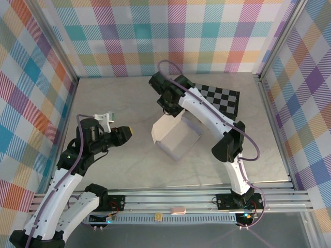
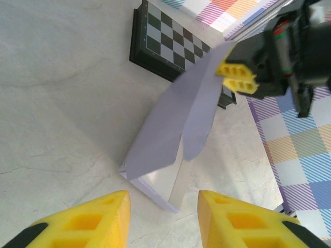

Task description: Fold the paper box

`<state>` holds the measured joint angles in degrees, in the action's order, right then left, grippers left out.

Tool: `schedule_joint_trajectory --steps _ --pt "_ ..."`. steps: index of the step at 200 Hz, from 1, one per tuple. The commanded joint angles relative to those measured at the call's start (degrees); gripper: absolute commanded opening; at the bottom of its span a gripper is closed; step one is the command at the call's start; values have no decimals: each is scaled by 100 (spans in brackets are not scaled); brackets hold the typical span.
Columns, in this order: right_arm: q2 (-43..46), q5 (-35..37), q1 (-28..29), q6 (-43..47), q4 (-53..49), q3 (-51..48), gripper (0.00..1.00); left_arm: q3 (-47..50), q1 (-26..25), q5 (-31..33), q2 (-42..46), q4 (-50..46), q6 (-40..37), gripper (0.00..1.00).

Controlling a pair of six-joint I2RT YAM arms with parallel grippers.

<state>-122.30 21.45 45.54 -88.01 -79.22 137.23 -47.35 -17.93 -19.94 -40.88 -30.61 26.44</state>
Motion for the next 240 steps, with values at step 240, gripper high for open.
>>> schedule_joint_trajectory --steps 240 --pt "-539 -723 -984 -3345 -670 340 28 16 -27 -205 -354 -481 -192 41"
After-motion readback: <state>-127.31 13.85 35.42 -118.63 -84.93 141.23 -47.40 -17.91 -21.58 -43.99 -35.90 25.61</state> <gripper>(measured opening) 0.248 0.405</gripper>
